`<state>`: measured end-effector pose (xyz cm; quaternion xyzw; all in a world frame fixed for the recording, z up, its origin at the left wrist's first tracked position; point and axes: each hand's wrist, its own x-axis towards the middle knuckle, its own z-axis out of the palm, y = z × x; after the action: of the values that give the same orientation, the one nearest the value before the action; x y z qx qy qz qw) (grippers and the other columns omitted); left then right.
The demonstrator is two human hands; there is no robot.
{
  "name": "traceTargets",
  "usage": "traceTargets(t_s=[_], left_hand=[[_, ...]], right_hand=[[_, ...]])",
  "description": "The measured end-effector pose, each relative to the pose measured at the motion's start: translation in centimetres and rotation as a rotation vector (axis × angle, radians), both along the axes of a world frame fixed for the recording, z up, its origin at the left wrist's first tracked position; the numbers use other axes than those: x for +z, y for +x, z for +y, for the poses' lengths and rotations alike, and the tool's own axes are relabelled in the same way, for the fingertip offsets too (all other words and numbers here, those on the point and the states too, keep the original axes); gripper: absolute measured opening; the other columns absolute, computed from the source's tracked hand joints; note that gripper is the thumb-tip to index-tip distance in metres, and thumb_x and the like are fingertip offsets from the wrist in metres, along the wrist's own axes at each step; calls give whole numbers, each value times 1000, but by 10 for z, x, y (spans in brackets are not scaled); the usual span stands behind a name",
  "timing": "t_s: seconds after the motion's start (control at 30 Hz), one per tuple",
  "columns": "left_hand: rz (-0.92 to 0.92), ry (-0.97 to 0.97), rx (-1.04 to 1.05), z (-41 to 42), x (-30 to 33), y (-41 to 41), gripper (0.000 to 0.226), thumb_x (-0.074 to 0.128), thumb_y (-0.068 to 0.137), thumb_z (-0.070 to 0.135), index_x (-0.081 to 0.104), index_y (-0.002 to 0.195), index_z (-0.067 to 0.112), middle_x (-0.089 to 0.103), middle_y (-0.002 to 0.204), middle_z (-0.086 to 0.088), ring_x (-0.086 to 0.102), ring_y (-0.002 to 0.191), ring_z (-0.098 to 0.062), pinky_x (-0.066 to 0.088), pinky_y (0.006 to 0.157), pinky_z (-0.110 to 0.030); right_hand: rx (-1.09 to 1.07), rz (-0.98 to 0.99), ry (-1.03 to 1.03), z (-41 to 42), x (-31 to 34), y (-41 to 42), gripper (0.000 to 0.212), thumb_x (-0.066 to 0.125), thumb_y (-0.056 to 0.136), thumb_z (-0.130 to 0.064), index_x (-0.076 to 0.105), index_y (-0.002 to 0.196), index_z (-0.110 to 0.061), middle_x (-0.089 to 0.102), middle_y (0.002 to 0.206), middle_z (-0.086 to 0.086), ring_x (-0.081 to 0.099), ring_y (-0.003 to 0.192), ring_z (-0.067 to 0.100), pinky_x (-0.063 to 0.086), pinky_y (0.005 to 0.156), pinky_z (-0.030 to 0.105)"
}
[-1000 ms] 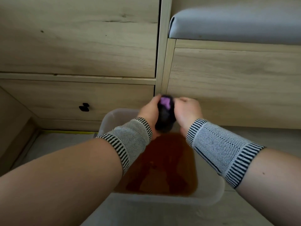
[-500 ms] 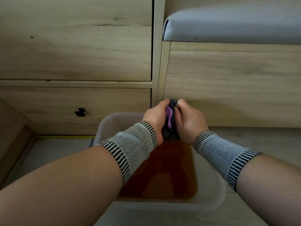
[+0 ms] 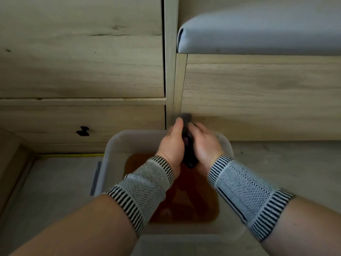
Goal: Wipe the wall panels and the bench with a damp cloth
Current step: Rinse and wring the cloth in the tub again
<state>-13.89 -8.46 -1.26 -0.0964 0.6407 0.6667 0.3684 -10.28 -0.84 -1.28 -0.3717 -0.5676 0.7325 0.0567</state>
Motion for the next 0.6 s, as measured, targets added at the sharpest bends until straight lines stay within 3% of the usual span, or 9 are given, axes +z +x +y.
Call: traceTargets(t_s=[0.1, 0.17, 0.23, 0.3, 0.37, 0.47, 0.5, 0.6], left_hand=[[-13, -24, -3, 0, 32, 21, 15, 64, 94, 27, 66, 91, 12, 70, 94, -14, 66, 94, -30, 55, 91, -53], [9, -108, 9, 3, 65, 29, 18, 74, 86, 24, 61, 81, 13, 67, 84, -14, 64, 80, -28, 57, 83, -54], [-28, -127, 20, 4, 110, 36, 32, 82, 76, 32, 60, 87, 12, 68, 88, -12, 65, 77, -25, 58, 71, -43], [-180, -108, -19, 4, 161, 43, 46, 82, 75, 39, 60, 106, 13, 69, 104, -11, 69, 87, -25, 57, 65, -39], [-315, -102, -101, 4, 216, 52, 40, 75, 84, 34, 59, 117, 17, 67, 112, -9, 68, 96, -29, 59, 62, -42], [-234, -135, -190, 8, 295, 66, 31, 69, 88, 6, 60, 117, 13, 68, 102, -11, 69, 84, -24, 60, 60, -38], [-179, -162, -218, 10, 323, 70, 30, 67, 87, -2, 61, 114, 10, 69, 95, -12, 68, 77, -23, 60, 63, -37], [-108, -212, -266, 22, 399, 83, 27, 62, 85, -10, 64, 107, 4, 70, 85, -16, 65, 75, -28, 55, 76, -42]], right_hand=[[-47, -140, 234, 16, 23, 16, 39, 36, 98, -29, 61, 109, -1, 63, 114, 29, 61, 103, 38, 50, 91, 44], [-37, -166, 230, 25, 57, 24, 53, 34, 86, -43, 61, 105, -2, 60, 117, 33, 58, 109, 46, 47, 95, 54], [-67, -184, 229, 31, 97, 33, 57, 33, 76, -53, 63, 93, -7, 62, 109, 31, 57, 107, 49, 46, 95, 58], [-116, -209, 181, 33, 153, 43, 56, 41, 82, -58, 66, 89, -9, 66, 102, 23, 62, 104, 42, 48, 95, 54], [-173, -194, 26, 34, 212, 55, 32, 56, 92, -41, 69, 82, -14, 72, 96, 11, 68, 97, 27, 53, 91, 42], [-50, -163, 4, 38, 294, 81, 14, 65, 91, -24, 70, 81, -16, 70, 76, -1, 65, 69, 3, 52, 67, 19], [-9, -182, 59, 40, 321, 90, 11, 70, 86, -26, 70, 83, -15, 70, 77, -1, 64, 67, 2, 52, 67, 19], [-3, -220, 155, 55, 389, 114, 25, 80, 67, -35, 70, 82, -17, 73, 84, 5, 70, 83, 18, 56, 83, 41]])
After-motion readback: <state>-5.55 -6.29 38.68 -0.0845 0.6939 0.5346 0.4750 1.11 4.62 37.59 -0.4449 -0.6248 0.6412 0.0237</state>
